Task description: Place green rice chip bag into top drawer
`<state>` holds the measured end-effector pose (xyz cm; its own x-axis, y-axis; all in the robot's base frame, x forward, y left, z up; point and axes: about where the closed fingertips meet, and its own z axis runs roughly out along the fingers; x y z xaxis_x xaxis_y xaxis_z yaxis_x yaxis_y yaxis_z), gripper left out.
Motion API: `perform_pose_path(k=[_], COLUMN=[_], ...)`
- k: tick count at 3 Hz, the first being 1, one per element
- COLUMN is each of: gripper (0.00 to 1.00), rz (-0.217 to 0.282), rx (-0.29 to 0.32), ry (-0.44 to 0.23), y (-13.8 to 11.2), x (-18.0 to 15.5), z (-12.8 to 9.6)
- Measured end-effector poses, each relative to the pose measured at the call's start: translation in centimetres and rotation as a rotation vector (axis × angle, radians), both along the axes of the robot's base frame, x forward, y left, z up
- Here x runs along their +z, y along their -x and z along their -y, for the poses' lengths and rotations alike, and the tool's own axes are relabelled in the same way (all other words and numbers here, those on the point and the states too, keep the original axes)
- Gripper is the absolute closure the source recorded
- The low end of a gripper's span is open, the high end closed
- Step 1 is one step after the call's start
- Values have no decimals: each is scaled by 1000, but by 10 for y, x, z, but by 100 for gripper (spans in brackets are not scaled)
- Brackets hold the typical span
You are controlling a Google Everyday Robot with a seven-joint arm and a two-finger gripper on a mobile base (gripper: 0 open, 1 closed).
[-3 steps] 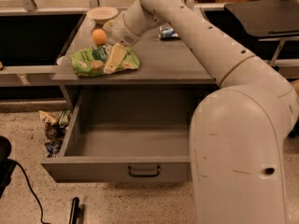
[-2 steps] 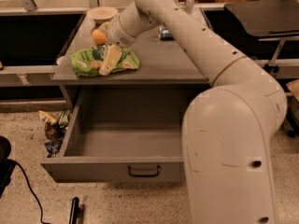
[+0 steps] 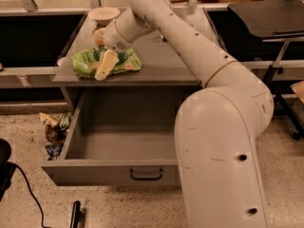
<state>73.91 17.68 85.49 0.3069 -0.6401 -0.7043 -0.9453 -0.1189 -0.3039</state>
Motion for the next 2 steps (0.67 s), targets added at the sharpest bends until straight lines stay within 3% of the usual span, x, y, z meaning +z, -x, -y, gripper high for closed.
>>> perform_pose_path(k=[2], gripper=[0], rz=[-45], rx=[13], ry=[-22], y=[1], x=[-7], z=[-12])
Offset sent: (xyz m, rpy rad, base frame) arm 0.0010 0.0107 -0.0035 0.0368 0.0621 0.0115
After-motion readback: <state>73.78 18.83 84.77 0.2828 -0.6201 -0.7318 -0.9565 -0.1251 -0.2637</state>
